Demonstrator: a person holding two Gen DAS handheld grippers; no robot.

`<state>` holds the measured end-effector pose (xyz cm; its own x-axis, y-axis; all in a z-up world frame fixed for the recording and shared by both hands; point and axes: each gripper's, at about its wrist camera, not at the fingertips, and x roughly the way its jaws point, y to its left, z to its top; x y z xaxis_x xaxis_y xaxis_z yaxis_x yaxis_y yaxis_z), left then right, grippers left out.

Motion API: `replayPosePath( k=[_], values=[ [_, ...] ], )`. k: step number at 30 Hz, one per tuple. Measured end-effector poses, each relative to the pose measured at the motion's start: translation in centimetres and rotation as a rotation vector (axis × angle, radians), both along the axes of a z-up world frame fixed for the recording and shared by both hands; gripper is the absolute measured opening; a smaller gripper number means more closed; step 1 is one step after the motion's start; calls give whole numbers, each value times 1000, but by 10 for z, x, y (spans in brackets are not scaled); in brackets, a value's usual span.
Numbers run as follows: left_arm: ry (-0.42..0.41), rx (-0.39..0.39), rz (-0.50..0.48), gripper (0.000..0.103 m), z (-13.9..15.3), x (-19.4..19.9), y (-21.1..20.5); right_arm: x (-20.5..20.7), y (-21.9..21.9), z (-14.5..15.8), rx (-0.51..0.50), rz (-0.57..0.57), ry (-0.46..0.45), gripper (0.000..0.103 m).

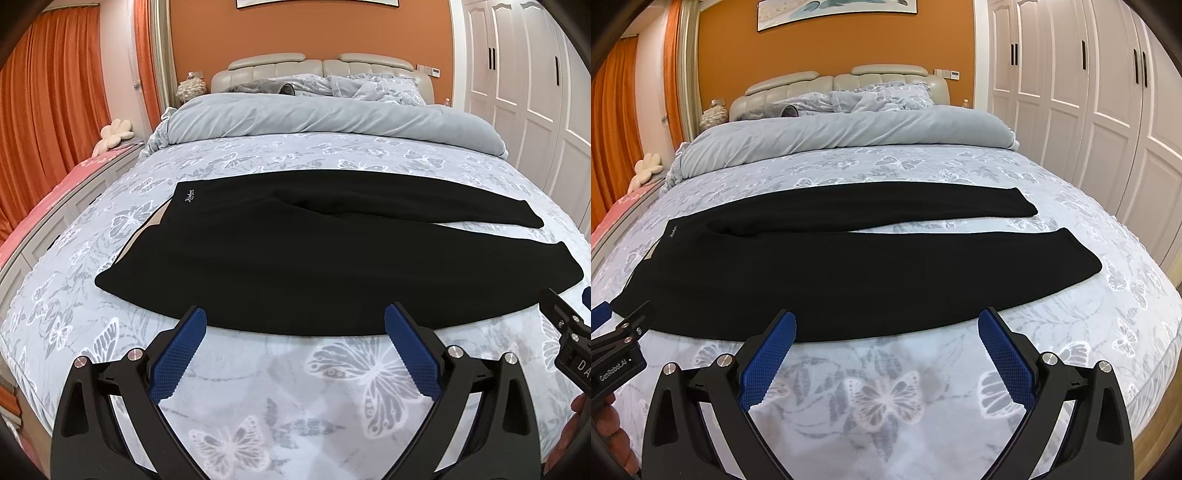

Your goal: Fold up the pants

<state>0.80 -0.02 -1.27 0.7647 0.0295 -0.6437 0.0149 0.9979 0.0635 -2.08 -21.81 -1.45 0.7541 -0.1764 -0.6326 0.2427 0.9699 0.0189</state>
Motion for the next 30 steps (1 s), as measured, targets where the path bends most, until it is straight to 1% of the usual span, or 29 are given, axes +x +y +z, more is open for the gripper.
replayPosePath(
  k=[30],
  values=[
    [9,11,2,97,-5,2,-2,1,7,0,-2,8,4,97]
  ],
)
